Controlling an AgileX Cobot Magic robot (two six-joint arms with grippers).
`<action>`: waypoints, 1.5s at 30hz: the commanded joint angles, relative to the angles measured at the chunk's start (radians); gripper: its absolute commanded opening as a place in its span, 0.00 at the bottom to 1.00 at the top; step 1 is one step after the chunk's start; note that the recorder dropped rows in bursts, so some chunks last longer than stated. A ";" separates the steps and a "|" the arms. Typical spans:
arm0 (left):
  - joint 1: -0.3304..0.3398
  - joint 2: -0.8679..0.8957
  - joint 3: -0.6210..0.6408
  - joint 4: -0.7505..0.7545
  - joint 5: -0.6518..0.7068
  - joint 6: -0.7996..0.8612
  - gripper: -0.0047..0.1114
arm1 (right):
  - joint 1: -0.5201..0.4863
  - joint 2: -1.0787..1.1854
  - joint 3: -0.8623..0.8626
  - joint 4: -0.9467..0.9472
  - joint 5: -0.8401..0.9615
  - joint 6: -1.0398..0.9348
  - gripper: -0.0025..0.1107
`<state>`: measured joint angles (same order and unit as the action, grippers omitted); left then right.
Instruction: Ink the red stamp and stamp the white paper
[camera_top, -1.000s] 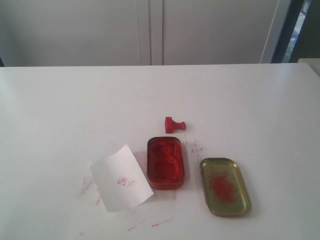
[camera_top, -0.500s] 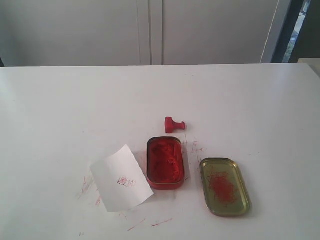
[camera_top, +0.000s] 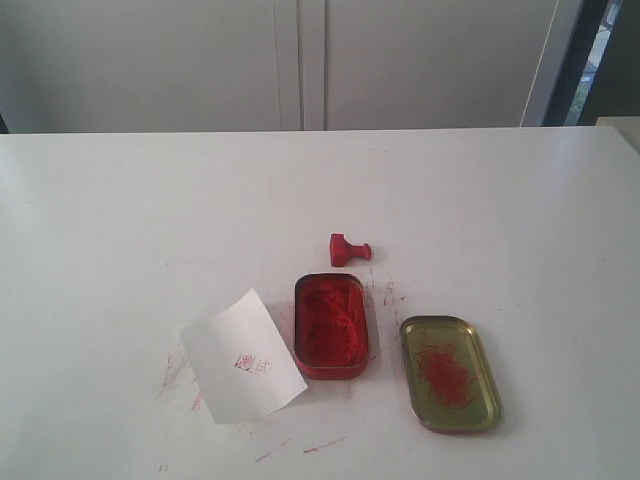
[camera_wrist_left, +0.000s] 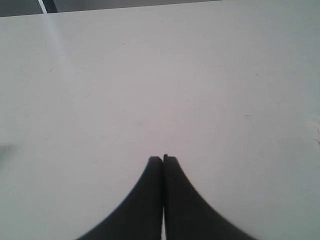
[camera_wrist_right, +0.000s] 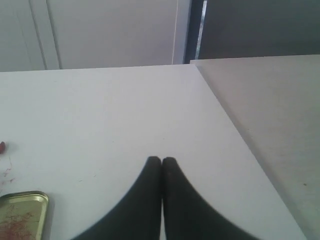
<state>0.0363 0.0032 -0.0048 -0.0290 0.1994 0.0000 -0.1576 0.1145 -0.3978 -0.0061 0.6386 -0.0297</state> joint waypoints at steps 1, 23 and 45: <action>0.001 -0.003 0.005 -0.001 0.002 0.000 0.04 | -0.002 -0.007 0.002 -0.036 -0.009 -0.012 0.02; 0.001 -0.003 0.005 -0.001 0.002 0.000 0.04 | -0.002 -0.114 0.311 -0.058 -0.215 -0.012 0.02; 0.001 -0.003 0.005 -0.001 0.002 0.000 0.04 | -0.002 -0.114 0.398 -0.085 -0.275 -0.012 0.02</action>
<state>0.0363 0.0032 -0.0048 -0.0290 0.1994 0.0000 -0.1576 0.0051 -0.0053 -0.1141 0.3933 -0.0338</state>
